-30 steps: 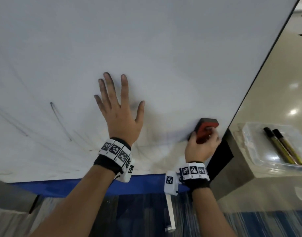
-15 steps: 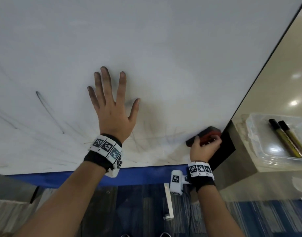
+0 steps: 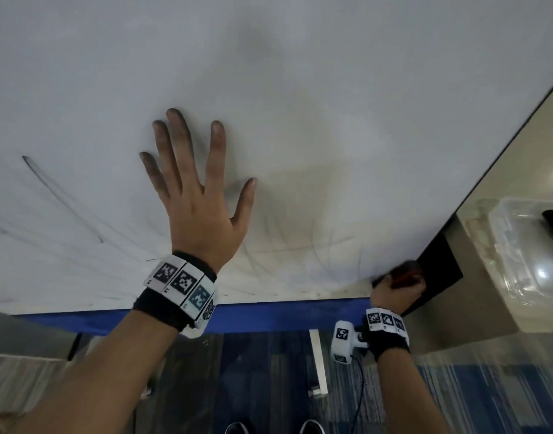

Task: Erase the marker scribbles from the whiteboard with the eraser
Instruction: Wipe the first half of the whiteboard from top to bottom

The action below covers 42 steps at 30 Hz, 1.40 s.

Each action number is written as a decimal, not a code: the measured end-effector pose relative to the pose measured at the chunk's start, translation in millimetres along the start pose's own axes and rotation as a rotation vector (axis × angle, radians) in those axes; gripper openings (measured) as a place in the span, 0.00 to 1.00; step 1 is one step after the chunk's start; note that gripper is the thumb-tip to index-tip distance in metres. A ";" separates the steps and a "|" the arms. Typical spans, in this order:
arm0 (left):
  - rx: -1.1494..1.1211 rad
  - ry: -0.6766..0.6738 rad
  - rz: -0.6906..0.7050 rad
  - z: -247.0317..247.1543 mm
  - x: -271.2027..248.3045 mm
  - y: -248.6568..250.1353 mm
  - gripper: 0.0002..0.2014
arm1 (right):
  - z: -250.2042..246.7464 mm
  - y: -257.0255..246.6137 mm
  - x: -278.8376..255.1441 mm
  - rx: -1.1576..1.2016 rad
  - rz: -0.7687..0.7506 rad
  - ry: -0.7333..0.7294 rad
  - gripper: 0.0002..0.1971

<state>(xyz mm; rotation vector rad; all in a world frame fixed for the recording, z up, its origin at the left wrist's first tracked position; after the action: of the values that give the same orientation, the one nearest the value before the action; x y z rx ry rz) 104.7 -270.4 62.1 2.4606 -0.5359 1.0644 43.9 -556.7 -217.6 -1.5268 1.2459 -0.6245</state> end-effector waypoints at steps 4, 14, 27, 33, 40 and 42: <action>0.007 0.022 0.005 4.6 -1.8 -1.4 0.36 | 31.9 82.2 27.0 -0.183 0.298 -0.308 0.30; -0.005 0.019 -0.018 5.5 -2.3 4.5 0.36 | 29.6 34.7 -11.6 0.015 0.090 -0.116 0.29; 0.004 0.045 -0.010 11.2 -5.6 0.6 0.36 | 35.2 32.6 -15.4 0.194 0.238 -0.236 0.29; 0.005 0.039 -0.022 12.2 -5.3 3.5 0.36 | 39.7 50.3 -17.4 -0.002 0.256 -0.135 0.28; 0.002 0.024 -0.019 12.6 -8.3 2.7 0.36 | 18.8 -16.3 -43.3 0.096 -0.101 -0.078 0.29; -0.008 0.027 -0.026 13.5 -8.2 3.8 0.36 | 9.6 -47.2 -68.9 0.071 -0.371 -0.054 0.27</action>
<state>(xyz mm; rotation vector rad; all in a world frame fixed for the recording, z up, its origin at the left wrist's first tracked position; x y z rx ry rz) 105.6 -278.9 48.3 2.4359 -0.4976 1.0813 48.0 -492.2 -163.7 -1.7171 0.8950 -0.8508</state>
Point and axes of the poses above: each hand's wrist, its own x-axis towards the middle knuckle, its own z-axis out of the palm, y = z × x, the point moved 2 cm from there along x, towards the middle knuckle, and after that the axes turned 14 degrees about -x, right-handed, at the moved point
